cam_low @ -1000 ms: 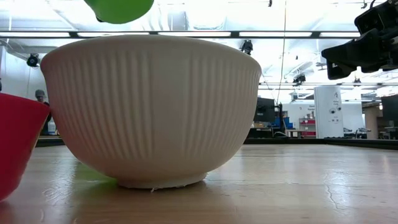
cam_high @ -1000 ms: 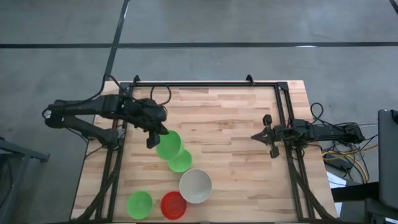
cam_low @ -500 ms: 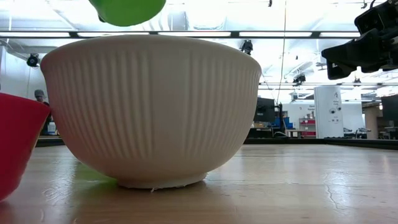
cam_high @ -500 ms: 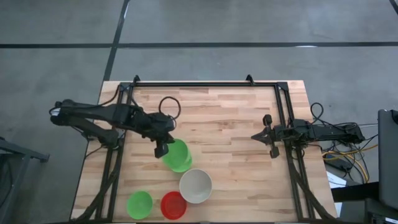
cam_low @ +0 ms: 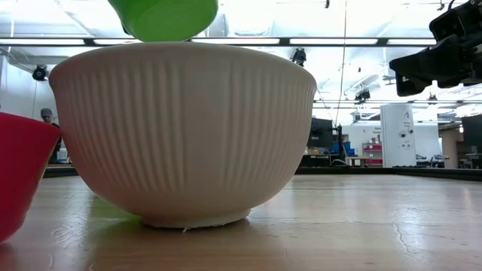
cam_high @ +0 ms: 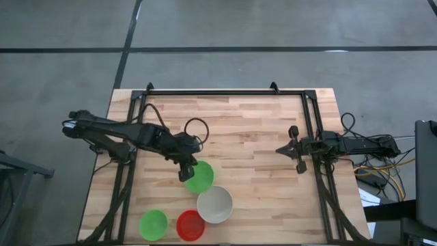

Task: Nest bowls inside each other
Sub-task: Stack the top left green bowl on top of the white bowl

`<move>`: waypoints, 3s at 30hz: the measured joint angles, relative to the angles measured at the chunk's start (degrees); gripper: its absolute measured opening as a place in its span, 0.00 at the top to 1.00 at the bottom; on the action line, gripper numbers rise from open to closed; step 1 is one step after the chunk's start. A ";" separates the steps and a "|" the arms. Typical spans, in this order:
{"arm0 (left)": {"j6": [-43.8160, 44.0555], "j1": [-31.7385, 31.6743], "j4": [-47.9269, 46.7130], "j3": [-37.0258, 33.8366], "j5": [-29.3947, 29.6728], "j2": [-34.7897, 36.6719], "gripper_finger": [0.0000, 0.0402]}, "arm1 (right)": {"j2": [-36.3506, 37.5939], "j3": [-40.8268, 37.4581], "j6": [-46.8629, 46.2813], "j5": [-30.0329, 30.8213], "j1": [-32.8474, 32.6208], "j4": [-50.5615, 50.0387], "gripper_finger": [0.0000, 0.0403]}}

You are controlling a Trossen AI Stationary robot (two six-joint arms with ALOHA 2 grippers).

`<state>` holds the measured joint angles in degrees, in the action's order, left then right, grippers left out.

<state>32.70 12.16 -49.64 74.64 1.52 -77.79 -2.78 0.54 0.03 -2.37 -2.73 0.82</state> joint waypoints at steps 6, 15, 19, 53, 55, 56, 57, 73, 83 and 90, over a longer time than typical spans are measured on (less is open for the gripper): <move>2.24 1.25 1.52 -0.01 -0.04 -2.26 0.99 | 0.01 0.02 -0.02 0.00 -0.02 0.00 0.98; 4.48 2.64 4.78 -0.01 -0.08 -5.26 0.99 | 0.00 0.00 -0.02 0.00 -0.01 0.00 0.98; 5.36 3.34 5.74 -0.01 -0.07 -6.42 0.99 | 0.01 0.01 -0.02 0.00 -0.01 0.00 0.98; 11.49 7.44 11.89 -0.05 0.76 -14.11 0.99 | -0.01 0.01 -0.02 0.00 0.00 0.00 0.98; 11.80 7.58 12.29 -0.05 0.76 -14.71 0.99 | -0.01 -0.01 -0.02 0.00 -0.02 0.00 0.98; 11.94 7.70 12.22 -0.05 0.76 -15.09 0.99 | 0.00 0.00 -0.01 0.00 -0.01 0.00 0.98; 12.07 7.72 12.26 -0.05 0.74 -15.51 0.99 | -0.01 -0.01 -0.02 0.00 0.01 0.00 0.98; 15.65 8.58 13.83 -0.05 0.50 -20.11 0.99 | -0.01 -0.01 -0.02 0.00 -0.02 0.00 0.98; 17.24 9.08 14.33 -0.05 -0.23 -22.54 0.99 | -0.01 -0.01 0.00 0.00 -0.01 0.00 0.98; 17.50 9.36 14.75 -0.05 -0.33 -24.68 0.99 | -0.01 0.00 -0.02 0.00 -0.01 0.00 0.98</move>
<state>50.19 21.52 -34.89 74.59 1.19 -102.47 -2.79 0.54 0.01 -2.37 -2.73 0.82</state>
